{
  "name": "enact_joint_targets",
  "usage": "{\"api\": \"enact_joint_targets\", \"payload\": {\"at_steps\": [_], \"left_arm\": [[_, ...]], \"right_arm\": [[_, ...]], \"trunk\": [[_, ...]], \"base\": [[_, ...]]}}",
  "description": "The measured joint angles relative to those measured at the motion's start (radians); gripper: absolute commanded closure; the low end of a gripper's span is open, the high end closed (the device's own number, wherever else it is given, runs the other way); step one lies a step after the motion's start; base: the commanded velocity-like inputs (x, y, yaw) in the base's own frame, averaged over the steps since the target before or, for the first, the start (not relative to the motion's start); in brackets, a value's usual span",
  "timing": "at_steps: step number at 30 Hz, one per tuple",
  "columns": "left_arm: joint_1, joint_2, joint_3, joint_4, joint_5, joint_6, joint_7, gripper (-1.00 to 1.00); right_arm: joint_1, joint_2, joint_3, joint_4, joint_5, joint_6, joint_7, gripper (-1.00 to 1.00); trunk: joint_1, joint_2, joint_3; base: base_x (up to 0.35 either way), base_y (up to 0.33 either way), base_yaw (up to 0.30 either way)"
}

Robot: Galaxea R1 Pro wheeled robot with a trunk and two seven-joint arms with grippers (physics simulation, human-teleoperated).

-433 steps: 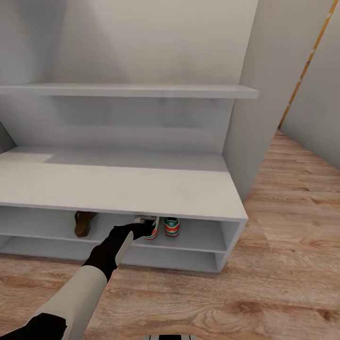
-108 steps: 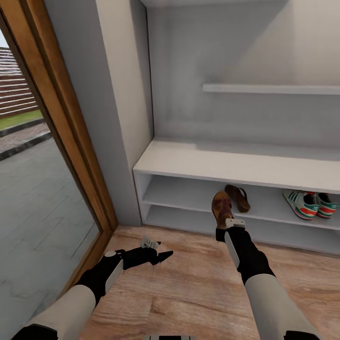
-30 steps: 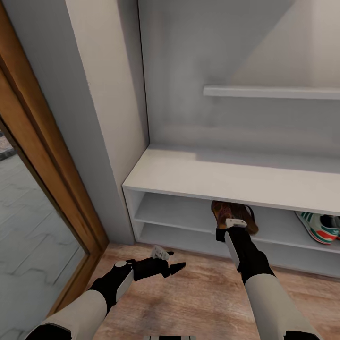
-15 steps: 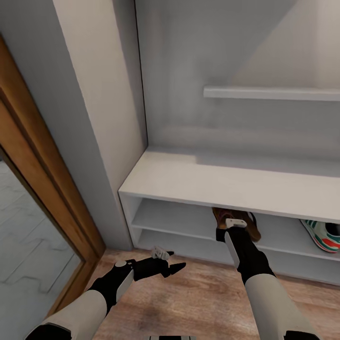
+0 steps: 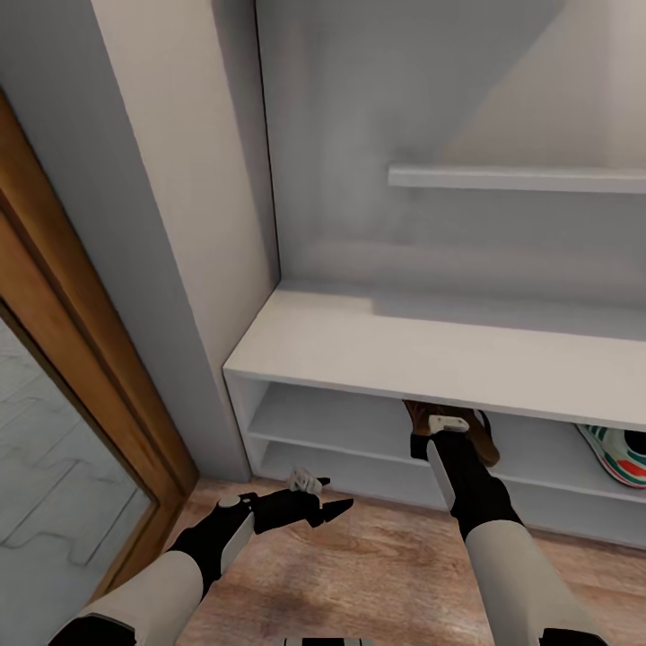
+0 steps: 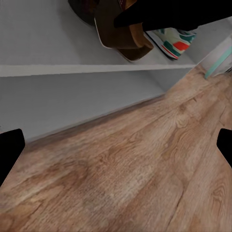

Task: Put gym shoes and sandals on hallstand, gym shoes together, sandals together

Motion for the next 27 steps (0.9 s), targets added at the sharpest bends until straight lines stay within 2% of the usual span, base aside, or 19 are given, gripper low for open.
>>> {"api": "enact_joint_targets", "payload": {"at_steps": [27], "left_arm": [[0.0,0.0,-0.001,0.0,0.0,0.0,0.0,-1.0]], "right_arm": [[0.0,0.0,0.0,0.0,0.0,0.001,0.0,1.0]], "trunk": [[0.0,0.0,0.0]], "base": [[0.056,0.0,0.0]]}}
